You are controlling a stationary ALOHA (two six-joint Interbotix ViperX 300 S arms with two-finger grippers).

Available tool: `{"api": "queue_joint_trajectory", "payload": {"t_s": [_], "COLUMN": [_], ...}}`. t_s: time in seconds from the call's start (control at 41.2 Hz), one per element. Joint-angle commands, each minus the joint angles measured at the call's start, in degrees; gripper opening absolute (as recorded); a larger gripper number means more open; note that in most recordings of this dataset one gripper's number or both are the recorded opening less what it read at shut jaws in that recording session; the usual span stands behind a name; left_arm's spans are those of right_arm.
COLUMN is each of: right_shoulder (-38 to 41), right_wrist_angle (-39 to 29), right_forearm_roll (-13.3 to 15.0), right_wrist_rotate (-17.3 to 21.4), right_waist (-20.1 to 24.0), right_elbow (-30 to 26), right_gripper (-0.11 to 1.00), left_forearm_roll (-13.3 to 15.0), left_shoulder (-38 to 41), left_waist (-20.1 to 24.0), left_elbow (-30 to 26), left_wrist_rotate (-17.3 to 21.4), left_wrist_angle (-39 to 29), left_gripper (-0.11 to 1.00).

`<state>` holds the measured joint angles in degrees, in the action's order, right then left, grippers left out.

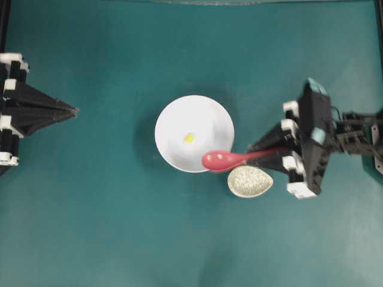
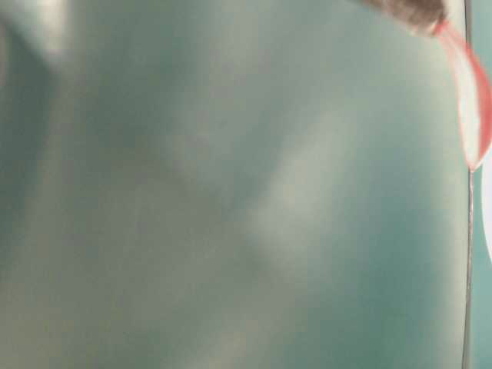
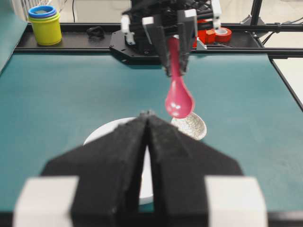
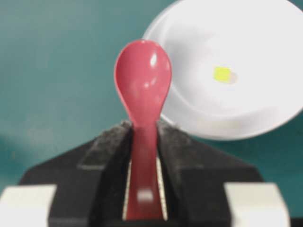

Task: Scoop the yellow hexagonal prism block from the bowl with a spoon using the right arm.
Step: 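Lift the pink spoon off the speckled dish with the right gripper, then move the spoon over the white bowl and lower it inside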

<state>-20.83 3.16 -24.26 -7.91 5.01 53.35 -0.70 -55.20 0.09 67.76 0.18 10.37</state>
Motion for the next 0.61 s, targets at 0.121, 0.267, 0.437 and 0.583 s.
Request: {"api": "queue_joint_trajectory", "payload": {"t_s": [0.121, 0.267, 0.437, 0.583], "right_shoulder": [2.20, 5.98, 10.28, 13.80], "right_wrist_angle": [-14.85, -20.57, -26.37, -29.97], "right_forearm_roll": [1.23, 2.46, 4.22, 4.75], "right_wrist_rotate": [-0.62, -0.62, -0.62, -0.35], "right_waist": [-8.09, -11.34, -12.66, -12.74], "right_elbow": [-8.53, -12.30, -16.79, -19.78], "right_gripper": [0.24, 0.24, 0.24, 0.24], "left_forearm_roll": [-0.35, -0.35, -0.44, -0.35], "left_shoulder": [0.44, 0.44, 0.35, 0.26], "left_waist": [0.00, 0.00, 0.09, 0.09], "left_elbow": [-1.05, -1.05, -1.14, -1.14], "left_wrist_rotate": [0.09, 0.09, 0.09, 0.09], "left_wrist_angle": [-0.70, -2.11, -1.93, -1.93], "left_gripper": [0.00, 0.00, 0.00, 0.00]}}
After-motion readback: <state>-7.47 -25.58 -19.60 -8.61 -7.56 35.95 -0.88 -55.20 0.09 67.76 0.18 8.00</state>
